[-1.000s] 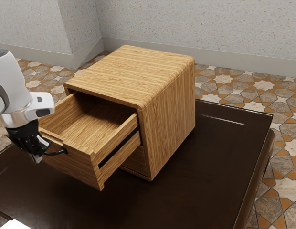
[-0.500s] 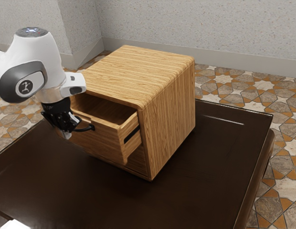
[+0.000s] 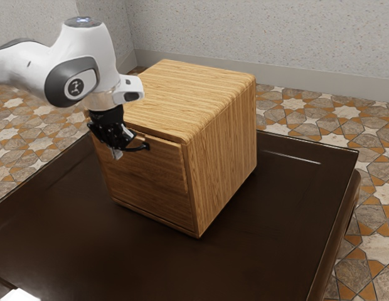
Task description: Push the drawer handle with one arm to close the drawer
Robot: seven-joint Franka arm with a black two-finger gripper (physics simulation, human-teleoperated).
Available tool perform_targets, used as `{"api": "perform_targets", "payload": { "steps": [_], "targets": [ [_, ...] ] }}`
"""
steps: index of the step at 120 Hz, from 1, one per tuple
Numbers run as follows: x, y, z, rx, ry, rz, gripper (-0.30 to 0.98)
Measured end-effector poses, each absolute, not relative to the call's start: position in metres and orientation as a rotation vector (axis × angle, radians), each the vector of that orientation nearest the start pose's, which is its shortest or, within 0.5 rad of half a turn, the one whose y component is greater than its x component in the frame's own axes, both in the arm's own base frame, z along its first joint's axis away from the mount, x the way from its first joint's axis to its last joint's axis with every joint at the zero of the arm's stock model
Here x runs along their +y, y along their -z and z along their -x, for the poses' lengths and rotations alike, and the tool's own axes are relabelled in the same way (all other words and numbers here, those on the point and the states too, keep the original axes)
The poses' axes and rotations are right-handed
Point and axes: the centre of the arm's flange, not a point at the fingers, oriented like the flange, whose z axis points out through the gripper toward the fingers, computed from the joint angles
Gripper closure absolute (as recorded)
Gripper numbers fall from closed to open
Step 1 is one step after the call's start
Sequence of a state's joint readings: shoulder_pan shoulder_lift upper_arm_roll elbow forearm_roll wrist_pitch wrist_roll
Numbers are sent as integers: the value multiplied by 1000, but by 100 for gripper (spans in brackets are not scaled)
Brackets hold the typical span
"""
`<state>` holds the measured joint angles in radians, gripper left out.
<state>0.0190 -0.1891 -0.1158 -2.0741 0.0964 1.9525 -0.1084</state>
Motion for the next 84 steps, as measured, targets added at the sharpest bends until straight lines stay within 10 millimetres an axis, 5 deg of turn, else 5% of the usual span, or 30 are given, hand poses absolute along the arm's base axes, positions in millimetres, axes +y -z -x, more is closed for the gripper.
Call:
{"api": "perform_targets", "payload": {
  "steps": [11, 29, 33, 41, 46, 56, 84],
  "targets": [
    [-49, -522, -507, 48, 134, 3033, 79],
    [-47, -511, -440, -14, 156, 3080, 79],
    [-52, -525, -425, -39, 200, 3097, 79],
    [-71, -584, -410, -49, 315, 3098, 76],
    [-69, -622, -402, -65, 369, 3089, 66],
    [-54, -656, -394, -58, 370, 3093, 48],
    [-33, -639, -399, 107, 156, 3120, 16]
  ]
}}
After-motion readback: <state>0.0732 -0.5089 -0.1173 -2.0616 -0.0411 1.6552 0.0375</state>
